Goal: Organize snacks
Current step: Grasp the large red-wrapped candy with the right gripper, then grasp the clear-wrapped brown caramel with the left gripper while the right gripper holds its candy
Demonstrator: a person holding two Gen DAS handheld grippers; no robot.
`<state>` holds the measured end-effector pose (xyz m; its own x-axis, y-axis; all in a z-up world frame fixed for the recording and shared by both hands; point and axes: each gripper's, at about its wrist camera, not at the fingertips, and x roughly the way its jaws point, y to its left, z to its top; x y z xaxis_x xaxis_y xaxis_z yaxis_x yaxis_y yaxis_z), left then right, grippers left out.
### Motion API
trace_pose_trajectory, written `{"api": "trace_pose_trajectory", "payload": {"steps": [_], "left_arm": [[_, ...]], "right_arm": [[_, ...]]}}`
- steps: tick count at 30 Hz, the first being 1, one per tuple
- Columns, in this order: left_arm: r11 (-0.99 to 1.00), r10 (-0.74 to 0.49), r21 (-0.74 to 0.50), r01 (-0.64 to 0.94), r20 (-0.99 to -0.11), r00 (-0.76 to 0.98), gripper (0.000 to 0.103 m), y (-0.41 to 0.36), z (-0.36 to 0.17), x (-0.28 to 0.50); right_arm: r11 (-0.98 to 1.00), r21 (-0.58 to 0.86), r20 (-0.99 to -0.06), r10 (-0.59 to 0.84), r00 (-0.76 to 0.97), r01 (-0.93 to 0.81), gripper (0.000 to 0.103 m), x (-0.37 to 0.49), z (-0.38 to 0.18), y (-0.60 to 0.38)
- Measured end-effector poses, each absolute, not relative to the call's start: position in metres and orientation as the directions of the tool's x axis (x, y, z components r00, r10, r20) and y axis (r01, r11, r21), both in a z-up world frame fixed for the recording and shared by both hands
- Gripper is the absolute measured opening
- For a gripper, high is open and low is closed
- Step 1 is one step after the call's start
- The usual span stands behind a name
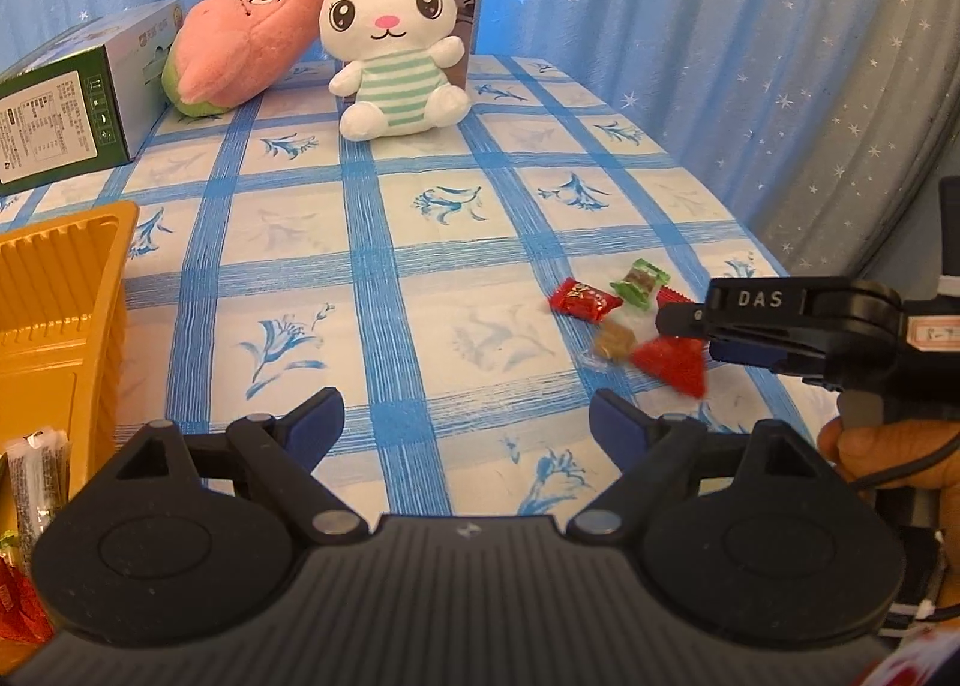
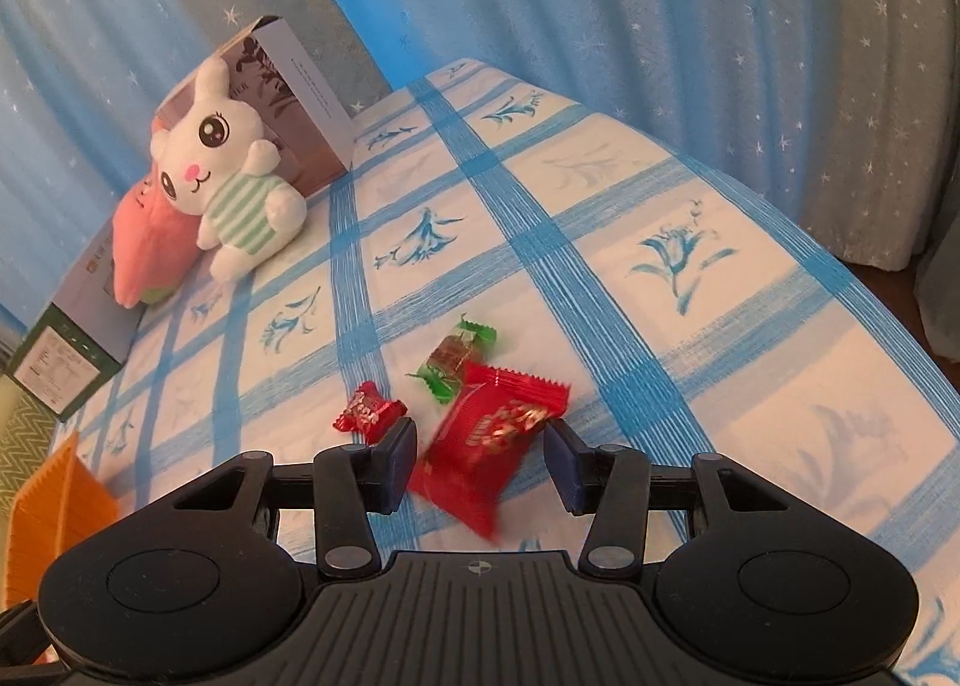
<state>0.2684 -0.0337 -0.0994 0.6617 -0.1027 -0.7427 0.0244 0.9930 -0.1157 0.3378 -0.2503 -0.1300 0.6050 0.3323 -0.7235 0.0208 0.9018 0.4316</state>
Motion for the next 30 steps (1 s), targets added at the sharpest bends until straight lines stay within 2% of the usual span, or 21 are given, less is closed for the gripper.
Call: {"api": "trace_pose_trajectory", "payload": {"steps": [3, 6, 12, 15, 24, 30], "left_arm": [[0.993, -0.102, -0.117, 0.021, -0.745, 0.659, 0.087, -0.032, -0.102, 0.270], [0.993, -0.102, -0.117, 0.020, -0.748, 0.656, 0.087, -0.031, -0.104, 0.271], [0.992, -0.110, -0.121, 0.029, -0.750, 0.653, 0.087, -0.034, -0.109, 0.275], [0.992, -0.121, -0.117, 0.049, -0.750, 0.650, 0.087, -0.042, -0.111, 0.277], [0.977, -0.192, -0.077, 0.201, -0.730, 0.656, 0.073, -0.080, -0.127, 0.298], [0.955, -0.262, -0.085, 0.286, -0.693, 0.671, 0.057, -0.100, -0.135, 0.319]], "right_arm": [[0.927, 0.375, -0.739, 0.304, 0.601, -0.008, 0.044, 0.344, -0.133, -0.241], [0.952, 0.299, -0.752, 0.277, 0.598, -0.065, 0.031, 0.345, -0.136, -0.234], [0.957, 0.163, -0.763, 0.276, 0.584, -0.239, 0.030, 0.333, -0.139, -0.231], [0.955, 0.153, -0.760, 0.278, 0.588, -0.254, 0.028, 0.327, -0.139, -0.241], [0.960, 0.212, -0.747, 0.278, 0.604, -0.180, 0.027, 0.311, -0.128, -0.275], [0.962, 0.222, -0.742, 0.273, 0.612, -0.159, 0.027, 0.305, -0.128, -0.283]]}}
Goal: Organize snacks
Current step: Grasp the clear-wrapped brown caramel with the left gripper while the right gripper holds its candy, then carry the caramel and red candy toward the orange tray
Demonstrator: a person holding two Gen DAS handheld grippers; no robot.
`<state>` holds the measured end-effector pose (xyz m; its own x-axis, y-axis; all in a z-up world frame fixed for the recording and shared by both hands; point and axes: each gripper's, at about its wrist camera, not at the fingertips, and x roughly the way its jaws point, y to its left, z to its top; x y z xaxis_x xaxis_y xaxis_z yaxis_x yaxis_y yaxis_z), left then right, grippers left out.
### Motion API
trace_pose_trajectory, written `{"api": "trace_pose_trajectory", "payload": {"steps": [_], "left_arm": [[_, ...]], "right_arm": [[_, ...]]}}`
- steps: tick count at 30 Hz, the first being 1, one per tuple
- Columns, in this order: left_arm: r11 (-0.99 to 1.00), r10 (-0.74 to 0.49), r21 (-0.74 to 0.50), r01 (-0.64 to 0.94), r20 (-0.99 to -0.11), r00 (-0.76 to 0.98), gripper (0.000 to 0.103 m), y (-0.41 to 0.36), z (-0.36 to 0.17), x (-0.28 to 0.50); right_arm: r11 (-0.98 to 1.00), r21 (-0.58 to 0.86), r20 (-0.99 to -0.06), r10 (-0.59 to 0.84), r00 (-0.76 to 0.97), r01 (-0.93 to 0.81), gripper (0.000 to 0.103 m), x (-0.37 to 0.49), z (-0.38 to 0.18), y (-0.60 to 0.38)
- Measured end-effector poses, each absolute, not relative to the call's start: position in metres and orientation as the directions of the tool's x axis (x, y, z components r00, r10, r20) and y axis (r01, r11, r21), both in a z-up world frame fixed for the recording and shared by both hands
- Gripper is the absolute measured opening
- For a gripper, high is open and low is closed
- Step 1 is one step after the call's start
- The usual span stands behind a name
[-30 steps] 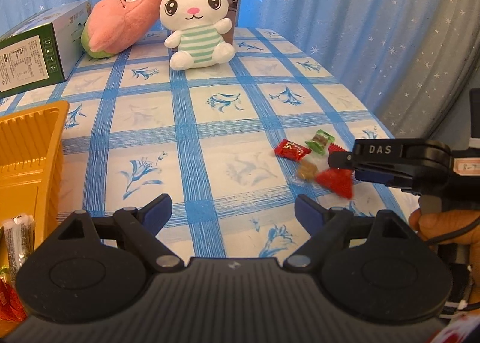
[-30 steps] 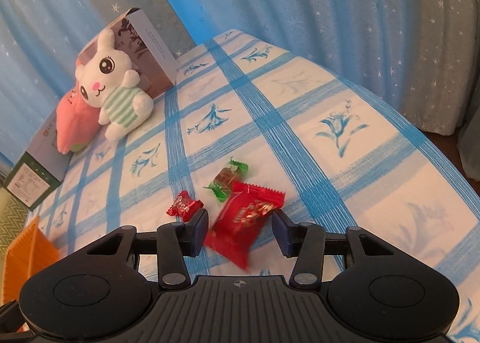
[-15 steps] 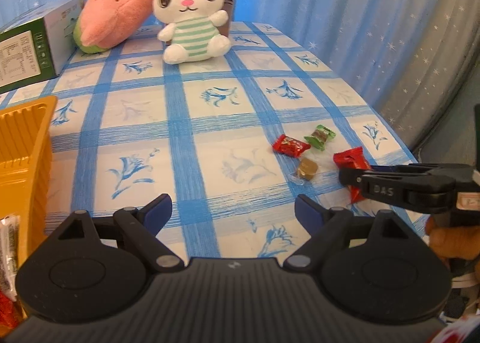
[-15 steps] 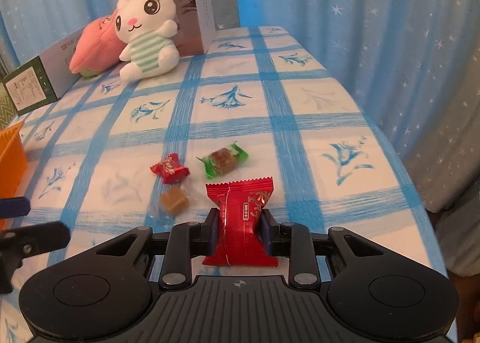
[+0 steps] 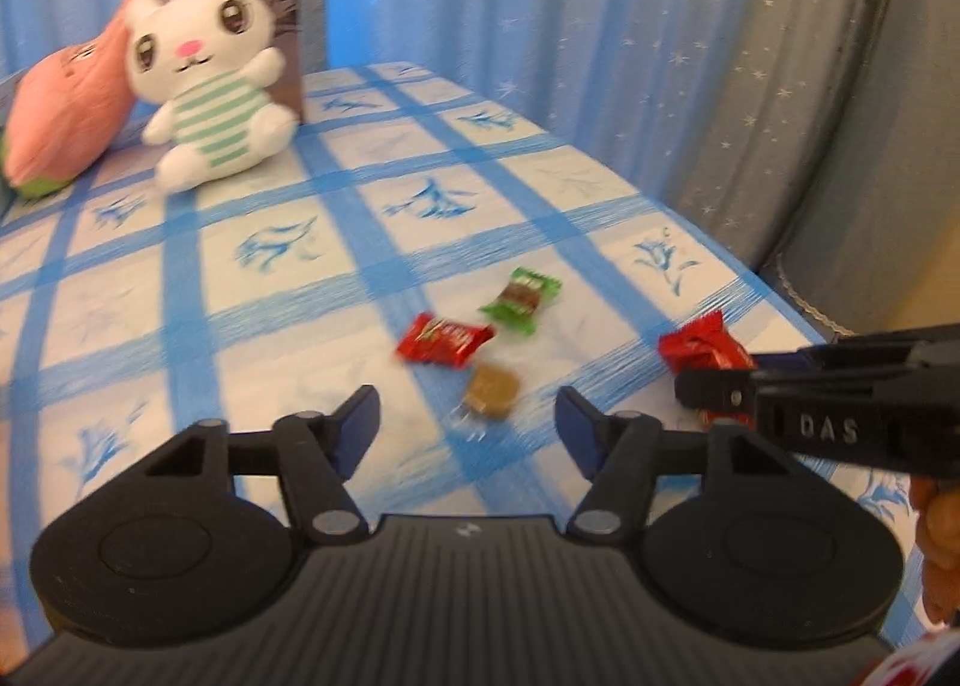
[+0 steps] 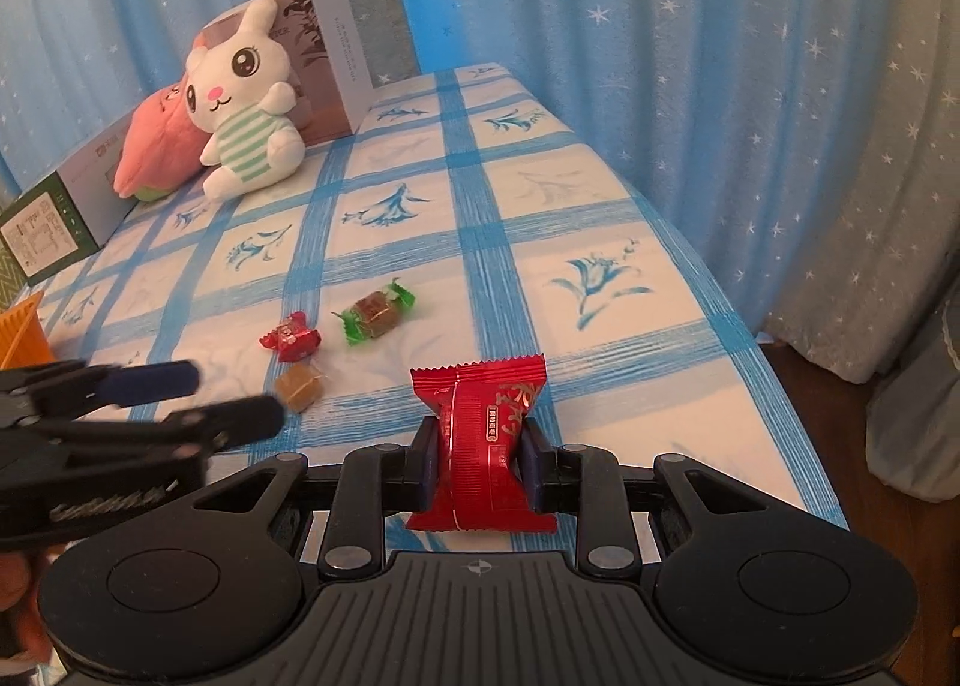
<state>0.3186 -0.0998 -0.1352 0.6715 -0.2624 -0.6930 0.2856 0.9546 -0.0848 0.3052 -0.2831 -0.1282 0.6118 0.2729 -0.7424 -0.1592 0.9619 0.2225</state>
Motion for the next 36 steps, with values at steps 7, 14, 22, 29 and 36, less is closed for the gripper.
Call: {"api": "trace_pose_trajectory", "payload": {"steps": [7, 14, 22, 29, 36], "left_arm": [[0.944, -0.261, -0.045, 0.326, -0.704, 0.660, 0.037, -0.115, -0.146, 0.335], [0.937, -0.254, -0.017, 0.350, -0.722, 0.644, 0.021, -0.122, -0.153, 0.334], [0.946, -0.254, -0.057, 0.319, -0.742, 0.621, 0.019, -0.114, -0.146, 0.314], [0.958, -0.252, -0.103, 0.267, -0.748, 0.614, 0.019, -0.099, -0.133, 0.279], [0.973, -0.221, -0.121, 0.197, -0.738, 0.637, 0.019, -0.078, -0.103, 0.240]], "right_arm": [[0.962, 0.237, -0.748, 0.268, 0.608, -0.133, 0.027, 0.305, -0.133, -0.291], [0.962, 0.245, -0.748, 0.269, 0.606, -0.125, 0.027, 0.305, -0.133, -0.293], [0.957, 0.256, -0.741, 0.286, 0.607, -0.138, 0.027, 0.301, -0.125, -0.290], [0.950, 0.254, -0.736, 0.311, 0.602, -0.180, 0.027, 0.291, -0.101, -0.276], [0.942, 0.249, -0.720, 0.336, 0.607, -0.226, 0.027, 0.267, -0.064, -0.257]]}}
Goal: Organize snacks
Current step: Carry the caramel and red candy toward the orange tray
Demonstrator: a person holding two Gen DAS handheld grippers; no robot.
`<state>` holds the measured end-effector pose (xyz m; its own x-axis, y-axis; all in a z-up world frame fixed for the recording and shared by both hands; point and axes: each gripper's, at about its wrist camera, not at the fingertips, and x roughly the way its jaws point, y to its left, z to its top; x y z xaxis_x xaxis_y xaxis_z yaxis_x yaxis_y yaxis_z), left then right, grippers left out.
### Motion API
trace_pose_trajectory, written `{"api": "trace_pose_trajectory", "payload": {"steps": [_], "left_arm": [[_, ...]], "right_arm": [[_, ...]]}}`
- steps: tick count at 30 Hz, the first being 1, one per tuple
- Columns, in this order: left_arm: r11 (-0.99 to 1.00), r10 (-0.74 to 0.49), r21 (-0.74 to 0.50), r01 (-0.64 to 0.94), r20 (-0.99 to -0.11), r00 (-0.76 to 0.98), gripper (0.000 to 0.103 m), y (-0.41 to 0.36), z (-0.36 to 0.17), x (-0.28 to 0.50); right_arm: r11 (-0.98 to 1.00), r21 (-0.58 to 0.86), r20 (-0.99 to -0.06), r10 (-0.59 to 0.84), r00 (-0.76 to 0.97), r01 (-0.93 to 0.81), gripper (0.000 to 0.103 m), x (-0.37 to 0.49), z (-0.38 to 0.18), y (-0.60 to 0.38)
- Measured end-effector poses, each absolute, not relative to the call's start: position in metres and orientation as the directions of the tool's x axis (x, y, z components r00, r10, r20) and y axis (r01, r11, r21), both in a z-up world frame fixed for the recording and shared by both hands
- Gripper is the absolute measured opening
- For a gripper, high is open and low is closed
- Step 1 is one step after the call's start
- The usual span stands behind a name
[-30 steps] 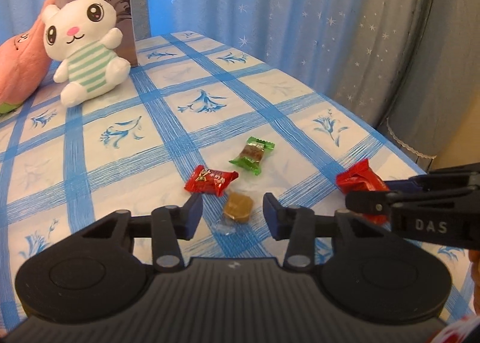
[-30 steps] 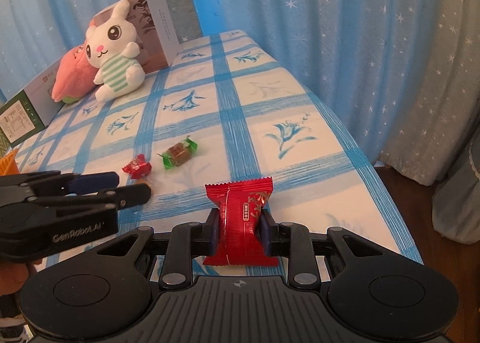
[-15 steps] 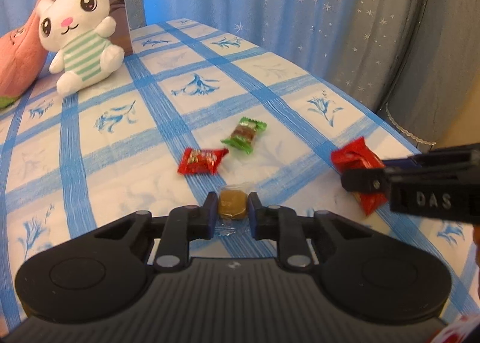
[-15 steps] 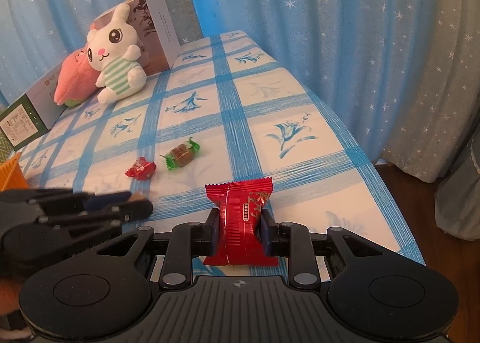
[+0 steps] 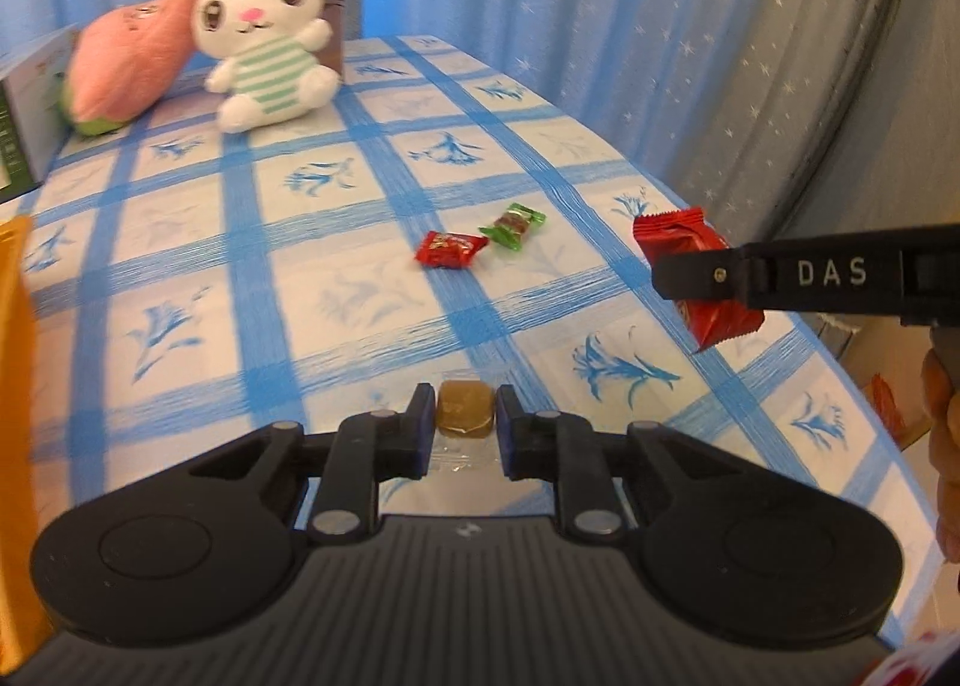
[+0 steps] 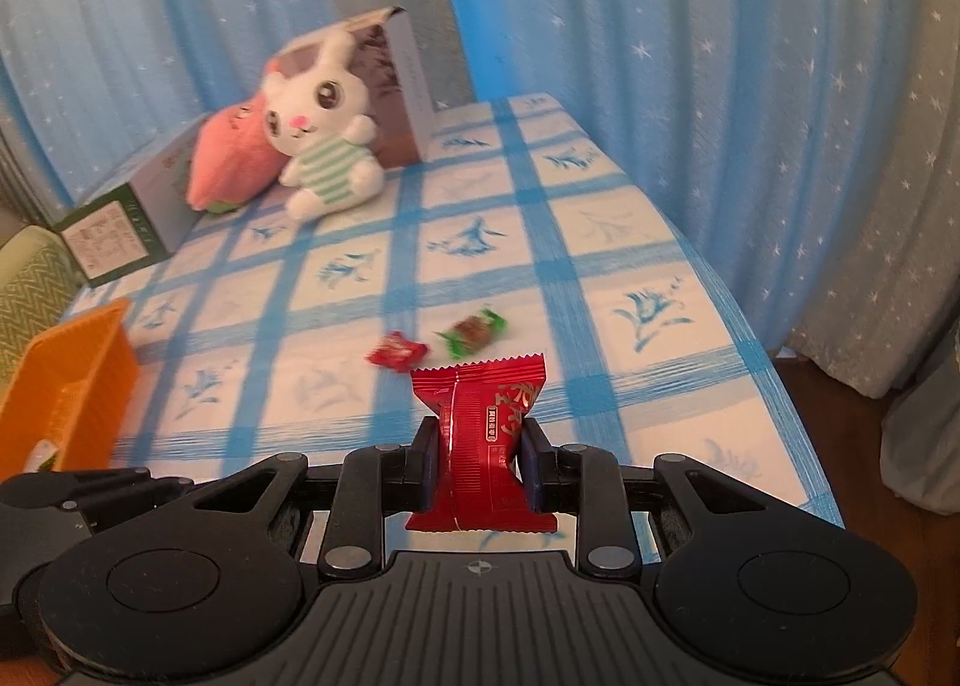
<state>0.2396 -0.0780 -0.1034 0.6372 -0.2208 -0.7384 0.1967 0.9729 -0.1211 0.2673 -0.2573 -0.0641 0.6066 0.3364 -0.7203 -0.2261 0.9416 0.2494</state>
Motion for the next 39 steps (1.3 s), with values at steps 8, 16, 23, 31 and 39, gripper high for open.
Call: {"api": "trace_pose_trajectory", "payload": {"steps": [8, 16, 23, 31, 39], "left_arm": [[0.983, -0.182, -0.142, 0.115, -0.721, 0.669, 0.019, -0.044, -0.064, 0.186], [0.987, -0.141, -0.151, 0.047, -0.701, 0.699, 0.019, -0.012, -0.032, 0.129], [0.991, -0.090, -0.131, 0.000, -0.681, 0.726, 0.019, 0.012, -0.009, 0.089], [0.992, -0.041, -0.119, -0.053, -0.672, 0.740, 0.019, 0.040, 0.004, 0.054], [0.987, 0.006, -0.114, -0.111, -0.669, 0.744, 0.019, 0.067, 0.006, 0.032]], "right_arm": [[0.930, 0.261, -0.702, 0.368, 0.610, -0.260, 0.027, 0.221, -0.032, -0.233], [0.917, 0.251, -0.683, 0.395, 0.614, -0.310, 0.027, 0.165, -0.006, -0.207], [0.899, 0.262, -0.667, 0.432, 0.607, -0.351, 0.027, 0.128, 0.007, -0.186], [0.879, 0.265, -0.662, 0.465, 0.588, -0.396, 0.027, 0.101, 0.011, -0.161], [0.856, 0.260, -0.662, 0.495, 0.562, -0.447, 0.027, 0.086, 0.012, -0.135]]}}
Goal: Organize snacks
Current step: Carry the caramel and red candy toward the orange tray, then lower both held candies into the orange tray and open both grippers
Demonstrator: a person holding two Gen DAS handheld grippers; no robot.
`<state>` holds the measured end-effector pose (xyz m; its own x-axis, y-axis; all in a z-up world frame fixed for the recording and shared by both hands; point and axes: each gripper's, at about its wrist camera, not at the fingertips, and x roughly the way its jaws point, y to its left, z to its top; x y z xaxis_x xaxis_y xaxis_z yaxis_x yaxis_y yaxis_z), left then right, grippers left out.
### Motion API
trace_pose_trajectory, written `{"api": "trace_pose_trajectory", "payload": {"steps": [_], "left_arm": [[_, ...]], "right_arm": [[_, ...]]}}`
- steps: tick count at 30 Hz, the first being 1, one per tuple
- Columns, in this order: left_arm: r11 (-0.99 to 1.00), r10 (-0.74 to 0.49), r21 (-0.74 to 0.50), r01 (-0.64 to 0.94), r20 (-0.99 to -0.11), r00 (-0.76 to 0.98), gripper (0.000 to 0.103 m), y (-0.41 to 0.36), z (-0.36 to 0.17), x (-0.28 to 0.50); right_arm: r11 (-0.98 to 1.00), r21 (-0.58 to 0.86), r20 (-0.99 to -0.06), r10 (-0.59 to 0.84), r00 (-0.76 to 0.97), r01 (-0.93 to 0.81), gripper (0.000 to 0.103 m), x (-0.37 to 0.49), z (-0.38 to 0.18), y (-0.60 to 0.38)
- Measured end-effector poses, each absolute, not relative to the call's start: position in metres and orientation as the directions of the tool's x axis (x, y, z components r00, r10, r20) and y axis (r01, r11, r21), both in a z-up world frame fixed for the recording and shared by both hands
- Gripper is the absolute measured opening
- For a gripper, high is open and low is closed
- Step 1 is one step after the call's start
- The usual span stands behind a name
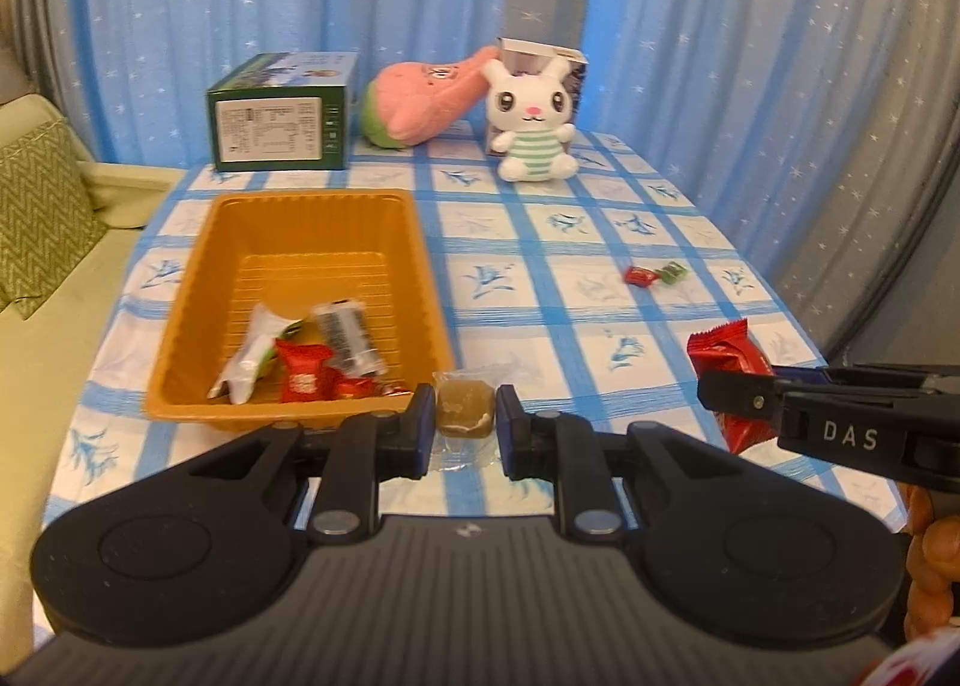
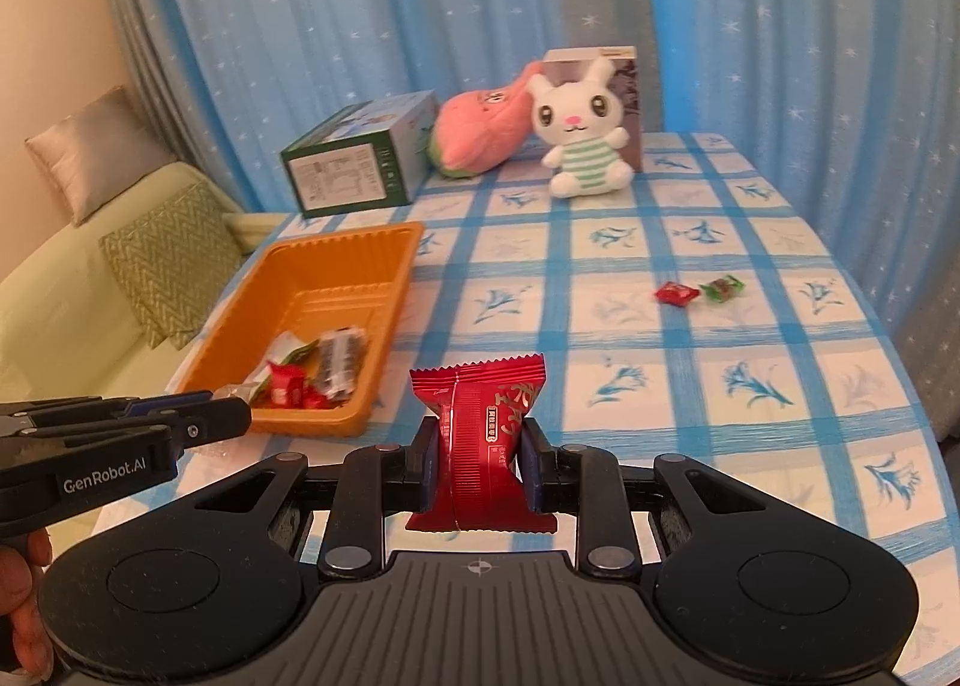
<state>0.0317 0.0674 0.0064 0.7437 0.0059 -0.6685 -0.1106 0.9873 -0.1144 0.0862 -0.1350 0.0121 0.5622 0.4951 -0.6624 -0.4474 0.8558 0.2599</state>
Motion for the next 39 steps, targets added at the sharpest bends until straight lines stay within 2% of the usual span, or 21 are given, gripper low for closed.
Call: {"api": "trace_pose_trajectory", "payload": {"steps": [16, 39], "left_arm": [[0.971, 0.082, -0.115, -0.209, -0.659, 0.747, 0.019, 0.116, 0.011, 0.010], [0.962, 0.126, -0.100, -0.255, -0.666, 0.735, 0.019, 0.156, 0.009, 0.029]], "right_arm": [[0.812, 0.241, -0.670, 0.535, 0.515, -0.531, 0.027, 0.078, 0.008, -0.087], [0.759, 0.228, -0.675, 0.575, 0.463, -0.610, 0.027, 0.103, -0.004, -0.026]]}}
